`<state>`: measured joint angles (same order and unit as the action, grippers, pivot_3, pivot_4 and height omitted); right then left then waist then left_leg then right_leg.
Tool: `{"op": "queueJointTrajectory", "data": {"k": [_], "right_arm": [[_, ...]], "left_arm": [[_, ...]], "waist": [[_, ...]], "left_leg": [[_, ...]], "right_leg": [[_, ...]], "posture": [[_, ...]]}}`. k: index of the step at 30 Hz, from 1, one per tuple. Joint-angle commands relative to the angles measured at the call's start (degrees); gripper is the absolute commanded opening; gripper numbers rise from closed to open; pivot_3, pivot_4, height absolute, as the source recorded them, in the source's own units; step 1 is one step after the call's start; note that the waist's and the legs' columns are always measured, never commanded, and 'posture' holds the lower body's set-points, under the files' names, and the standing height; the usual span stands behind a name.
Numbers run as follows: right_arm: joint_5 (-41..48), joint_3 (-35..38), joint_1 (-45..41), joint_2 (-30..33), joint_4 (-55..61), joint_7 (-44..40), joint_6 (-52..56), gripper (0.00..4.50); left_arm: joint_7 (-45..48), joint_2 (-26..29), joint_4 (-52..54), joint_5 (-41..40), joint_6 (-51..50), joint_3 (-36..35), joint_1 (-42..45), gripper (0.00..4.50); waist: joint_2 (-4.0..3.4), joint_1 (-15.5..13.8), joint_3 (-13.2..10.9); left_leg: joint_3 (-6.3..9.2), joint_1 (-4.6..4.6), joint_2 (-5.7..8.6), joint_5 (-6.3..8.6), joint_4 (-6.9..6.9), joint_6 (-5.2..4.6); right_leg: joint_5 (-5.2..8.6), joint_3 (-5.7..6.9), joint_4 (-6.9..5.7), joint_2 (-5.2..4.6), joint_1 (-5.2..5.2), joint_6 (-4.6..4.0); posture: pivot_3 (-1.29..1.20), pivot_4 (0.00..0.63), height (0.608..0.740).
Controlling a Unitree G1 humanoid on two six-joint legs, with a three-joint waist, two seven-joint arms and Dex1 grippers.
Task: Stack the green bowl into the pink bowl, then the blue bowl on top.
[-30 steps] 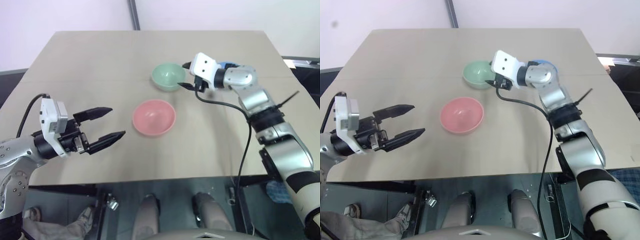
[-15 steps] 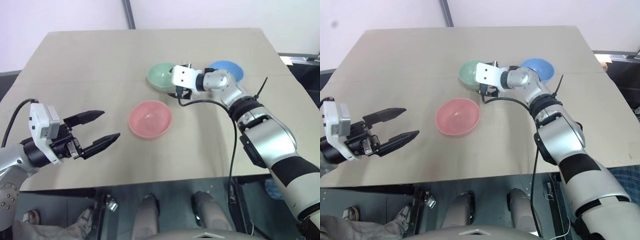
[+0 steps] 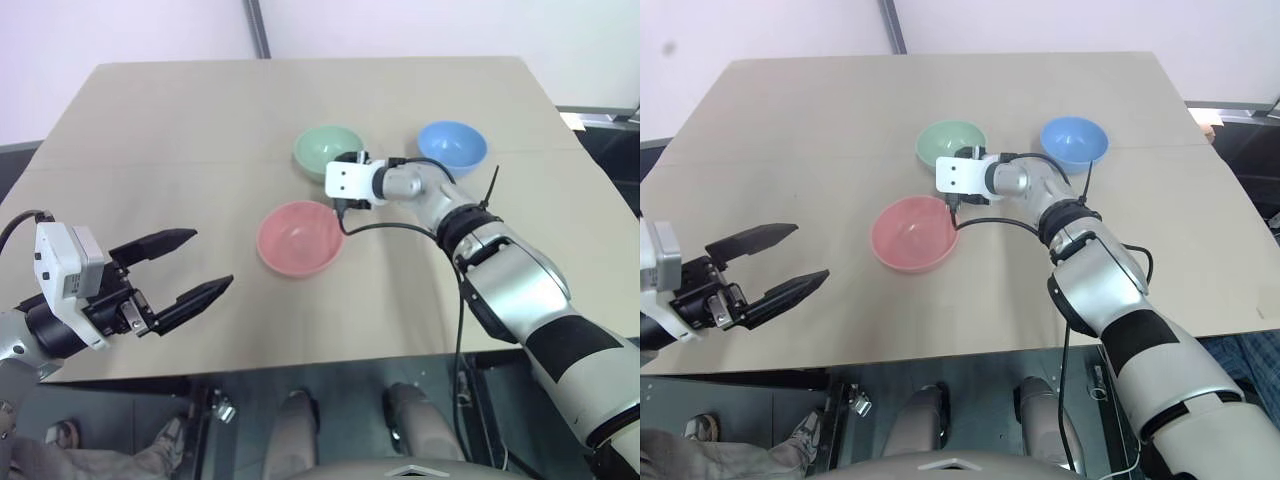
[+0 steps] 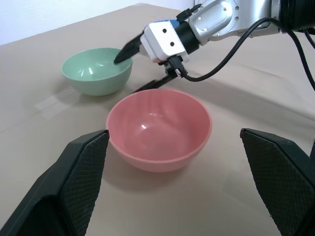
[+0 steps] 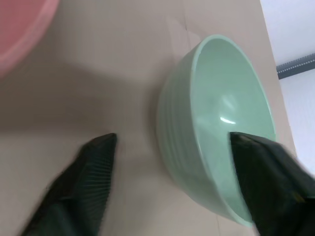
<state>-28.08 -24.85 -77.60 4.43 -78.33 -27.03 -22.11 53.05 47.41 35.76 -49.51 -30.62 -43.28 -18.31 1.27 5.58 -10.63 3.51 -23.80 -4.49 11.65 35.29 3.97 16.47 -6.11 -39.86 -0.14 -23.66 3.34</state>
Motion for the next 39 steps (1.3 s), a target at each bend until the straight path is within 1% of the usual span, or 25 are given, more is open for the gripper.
{"op": "queueJointTrajectory", "data": {"k": [1,2,3,4,5,6,11,14,15,17,18,19,20,21,23,26,27,30,33,36,37,38,39], "right_arm": [[-0.39,0.50,-0.19,0.35,0.50,-0.36,0.18,2.22],[-0.65,0.33,-0.12,0.49,0.50,-0.41,0.10,1.79],[-0.91,0.18,0.00,0.64,0.50,-0.34,-0.02,1.23],[-1.15,0.07,0.12,0.79,0.51,-0.22,-0.18,0.88],[-1.48,-0.05,0.21,0.95,0.55,0.12,-0.36,0.39],[-1.86,-0.20,0.28,1.17,0.61,0.54,-0.60,0.06],[-3.45,-0.84,0.20,2.63,1.10,2.98,-2.62,0.06],[-1.84,0.77,-0.72,4.14,2.30,1.60,-5.82,0.06],[0.71,2.78,-0.96,4.40,3.03,-1.49,-7.06,0.06],[10.23,9.65,-1.06,3.91,5.97,-13.01,-6.96,0.06],[14.87,12.19,-0.54,3.77,8.69,-20.11,-6.18,0.06],[18.65,13.63,0.44,3.84,12.27,-26.74,-4.54,0.06],[22.36,13.84,2.73,4.37,18.87,-33.62,-1.14,0.06],[25.80,13.29,6.15,5.19,27.95,-39.11,4.00,0.06],[29.92,11.03,13.06,7.22,45.38,-45.12,13.83,0.06],[31.38,8.24,20.63,9.29,62.96,-46.09,25.13,0.06],[31.30,7.23,22.59,9.92,67.21,-45.92,28.81,0.06],[31.22,5.26,26.46,11.02,75.15,-44.33,37.06,0.06],[28.85,3.68,28.68,11.82,78.90,-40.69,40.90,1.12],[27.23,3.55,28.97,12.79,80.21,-37.82,40.69,2.56],[27.01,3.57,29.01,13.09,80.51,-37.18,40.40,3.12],[27.33,4.41,28.93,13.48,81.24,-36.46,40.71,3.55],[28.19,5.42,28.73,14.04,82.17,-36.28,41.21,3.55]], "left_arm": [[-0.90,-0.13,2.38,-1.23,0.20,-2.89,-0.55,4.50],[-1.08,-0.14,2.46,-1.31,0.25,-2.89,-0.62,4.50],[-1.31,-0.15,2.45,-1.31,0.32,-2.71,-0.55,4.50],[-1.51,-0.19,2.51,-1.28,0.39,-2.53,-0.52,4.50],[-1.67,-0.23,2.54,-1.33,0.41,-2.34,-0.42,4.50],[-1.80,-0.26,2.50,-1.30,0.44,-2.07,-0.28,4.50],[-2.08,-0.25,1.76,-0.73,0.76,-0.40,0.90,4.50],[-2.36,-0.35,1.25,-0.53,0.90,1.11,2.07,4.50],[-2.31,-0.41,1.02,-0.31,1.02,1.57,2.34,4.50],[-1.62,-0.43,0.05,-0.01,1.28,2.15,2.67,4.50],[-0.97,-0.34,-0.69,0.24,1.53,2.34,2.75,4.50],[-0.30,-0.25,-1.48,0.53,1.86,2.48,2.84,4.50],[0.79,-0.06,-2.60,0.73,2.38,2.63,3.04,4.50],[2.08,0.28,-4.08,0.89,2.88,2.78,3.40,4.50],[4.70,0.90,-6.95,1.79,4.25,3.20,4.14,4.50],[7.49,1.24,-10.39,3.39,6.22,4.17,5.14,4.50],[8.18,1.33,-11.39,4.03,6.78,4.51,5.45,4.50],[9.34,1.56,-13.48,5.32,7.88,5.34,6.52,4.50],[10.26,1.91,-15.20,6.32,8.47,6.12,7.98,4.50],[10.68,1.91,-15.73,6.80,8.74,6.72,8.80,4.50],[10.78,1.88,-15.83,6.88,8.80,6.84,8.97,4.50],[10.81,1.84,-15.92,6.94,8.83,7.03,9.22,4.50],[10.77,1.79,-15.95,6.96,8.82,7.27,9.50,4.50]], "waist": [[0.00,0.00,0.00],[0.00,0.02,0.00],[0.00,0.03,0.00],[0.00,0.01,0.00],[0.00,0.01,0.00],[0.00,0.02,0.00],[0.00,0.03,0.00],[0.00,0.03,0.00],[0.00,0.04,0.00],[-0.01,0.09,-0.02],[-0.01,0.20,-0.03],[-0.04,0.29,-0.05],[-0.04,0.33,-0.05],[-0.04,0.11,-0.04],[-0.04,-0.39,-0.03],[-0.06,-1.34,-0.04],[-0.07,-1.58,-0.04],[-0.07,-1.68,-0.05],[-0.03,-1.63,-0.02],[-0.03,-1.65,-0.02],[-0.02,-1.66,-0.02],[-0.01,-1.66,-0.01],[-0.01,-1.67,-0.02]], "left_leg": [[0.00,0.00,0.00,0.00,0.00,0.00],[0.00,0.01,0.00,0.00,0.01,0.00],[0.00,0.00,0.00,0.00,0.01,0.00],[0.00,0.00,0.00,0.00,0.01,0.00],[0.00,0.00,0.00,0.00,0.01,0.00],[0.00,0.00,0.00,0.00,0.00,0.00],[0.00,-0.02,0.00,0.00,0.00,0.00],[0.00,-0.01,0.00,0.00,0.00,0.00],[0.00,-0.01,0.00,0.00,0.01,0.00],[0.00,-0.01,0.00,0.00,0.01,0.00],[0.00,-0.01,0.00,0.00,0.00,0.00],[0.00,0.00,-0.01,0.00,0.00,0.00],[0.00,0.01,-0.01,0.00,-0.02,0.00],[0.01,0.04,-0.03,0.00,-0.03,0.00],[0.12,0.06,-0.04,0.00,-0.07,0.00],[0.23,-0.03,-0.03,0.00,-0.04,0.00],[0.22,-0.03,-0.03,0.00,-0.03,0.00],[0.21,-0.02,-0.03,-0.02,0.06,0.03],[0.22,0.02,-0.04,-0.09,0.11,0.13],[0.21,0.03,-0.04,-0.13,0.13,0.19],[0.21,0.02,-0.04,-0.13,0.13,0.19],[0.21,0.01,-0.04,-0.13,0.13,0.19],[0.21,-0.01,-0.04,-0.13,0.13,0.19]], "right_leg": [[0.00,0.00,0.00,0.00,0.00,0.00],[0.00,0.00,0.00,0.00,0.00,0.00],[0.00,0.00,0.00,0.00,0.00,0.00],[0.00,0.00,0.00,0.00,0.00,0.00],[0.00,0.00,0.00,0.00,0.00,0.00],[0.00,0.00,0.00,0.00,0.00,0.00],[0.00,0.01,0.01,0.00,0.00,0.00],[0.00,0.00,0.00,0.00,0.00,0.00],[0.00,0.00,0.01,0.00,0.00,0.00],[-0.01,0.00,0.01,0.00,0.01,0.00],[-0.01,0.00,0.00,0.01,0.01,0.01],[-0.01,0.00,-0.01,0.01,0.02,0.01],[-0.01,0.00,0.00,0.01,0.02,0.01],[-0.01,0.02,-0.01,0.03,0.04,0.01],[0.00,0.15,0.02,0.02,0.12,0.00],[0.00,0.27,0.07,0.01,0.13,-0.01],[0.00,0.27,0.07,0.00,0.12,-0.01],[0.01,0.27,0.01,0.01,0.09,0.00],[0.02,0.27,-0.01,0.04,0.11,0.01],[0.01,0.26,-0.02,0.04,0.11,0.02],[0.01,0.25,-0.01,0.04,0.11,0.02],[0.01,0.25,0.00,0.04,0.11,0.02],[0.01,0.25,0.01,0.04,0.11,0.01]], "posture": [[0.00,0.150,0.740],[0.00,0.150,0.740],[0.00,0.150,0.740],[0.00,0.150,0.740],[0.00,0.150,0.740],[0.00,0.150,0.740],[0.00,0.150,0.740],[0.00,0.150,0.740],[0.00,0.150,0.740],[0.00,0.150,0.740],[0.00,0.150,0.740],[0.00,0.150,0.740],[0.00,0.150,0.740],[0.00,0.150,0.740],[0.00,0.150,0.740],[0.00,0.150,0.740],[0.00,0.150,0.740],[0.00,0.150,0.740],[0.00,0.150,0.740],[0.00,0.150,0.740],[0.00,0.150,0.740],[0.00,0.150,0.740],[0.00,0.150,0.740]]}}
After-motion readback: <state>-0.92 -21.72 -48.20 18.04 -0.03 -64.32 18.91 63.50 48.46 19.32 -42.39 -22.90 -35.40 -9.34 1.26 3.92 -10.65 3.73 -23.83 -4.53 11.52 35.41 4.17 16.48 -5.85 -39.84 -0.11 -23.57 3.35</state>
